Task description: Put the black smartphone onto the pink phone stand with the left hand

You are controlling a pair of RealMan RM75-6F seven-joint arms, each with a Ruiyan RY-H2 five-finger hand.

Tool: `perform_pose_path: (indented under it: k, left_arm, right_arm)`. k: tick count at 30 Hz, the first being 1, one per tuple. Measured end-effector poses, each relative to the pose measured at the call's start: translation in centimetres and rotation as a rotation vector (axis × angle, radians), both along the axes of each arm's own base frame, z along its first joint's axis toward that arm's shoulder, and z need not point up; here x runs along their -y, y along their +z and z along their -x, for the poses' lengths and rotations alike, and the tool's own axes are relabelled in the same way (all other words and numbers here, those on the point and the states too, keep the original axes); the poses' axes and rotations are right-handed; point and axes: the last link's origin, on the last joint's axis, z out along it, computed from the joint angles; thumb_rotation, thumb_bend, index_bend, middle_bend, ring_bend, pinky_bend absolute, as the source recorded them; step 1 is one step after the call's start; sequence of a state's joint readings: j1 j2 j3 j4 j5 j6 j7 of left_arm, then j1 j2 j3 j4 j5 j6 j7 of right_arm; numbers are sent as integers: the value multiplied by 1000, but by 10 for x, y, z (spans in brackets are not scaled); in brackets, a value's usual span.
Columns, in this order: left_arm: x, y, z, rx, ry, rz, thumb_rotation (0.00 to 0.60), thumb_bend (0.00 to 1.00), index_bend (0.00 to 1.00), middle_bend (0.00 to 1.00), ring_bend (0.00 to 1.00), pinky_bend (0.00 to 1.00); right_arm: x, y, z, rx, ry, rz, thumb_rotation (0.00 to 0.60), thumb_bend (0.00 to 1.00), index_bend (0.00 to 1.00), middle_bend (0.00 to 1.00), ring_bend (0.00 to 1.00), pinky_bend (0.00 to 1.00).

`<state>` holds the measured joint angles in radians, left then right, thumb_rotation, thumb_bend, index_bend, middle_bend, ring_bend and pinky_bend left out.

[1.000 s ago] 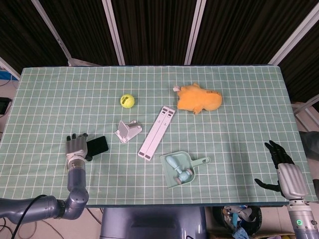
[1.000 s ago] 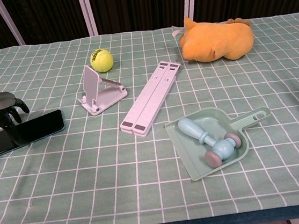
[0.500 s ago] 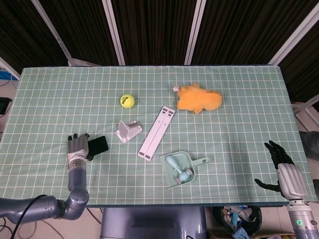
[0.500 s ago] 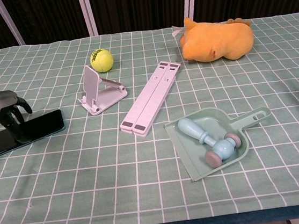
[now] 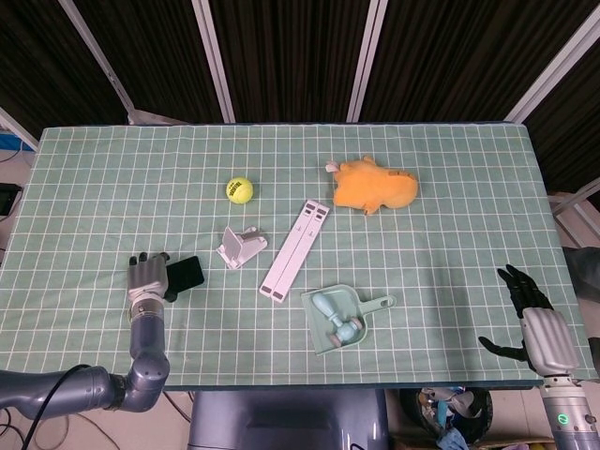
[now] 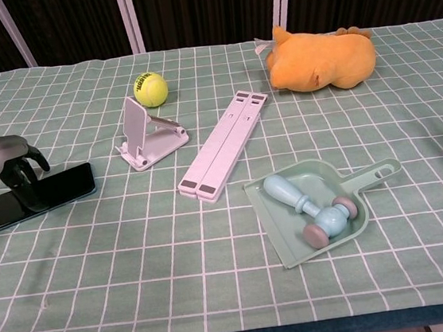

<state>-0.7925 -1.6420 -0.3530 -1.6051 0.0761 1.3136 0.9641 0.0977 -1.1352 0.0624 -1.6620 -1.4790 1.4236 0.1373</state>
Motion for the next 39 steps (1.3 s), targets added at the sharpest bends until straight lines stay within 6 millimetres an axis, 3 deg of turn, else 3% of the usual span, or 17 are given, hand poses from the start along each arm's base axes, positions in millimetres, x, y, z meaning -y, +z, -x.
perform_pose_path:
  k: [31, 39]
  left_arm:
    - [5, -7, 2, -15, -4, 9, 600, 213, 155, 191, 0, 0]
    - [5, -7, 4, -23, 0, 10, 600, 213, 186, 233, 0, 0]
  right_arm:
    - [-1, 0, -1, 10, -4, -7, 600, 194, 0, 0, 0, 185]
    - [-1, -1, -1, 13, -6, -8, 600, 206, 0, 0, 0, 186]
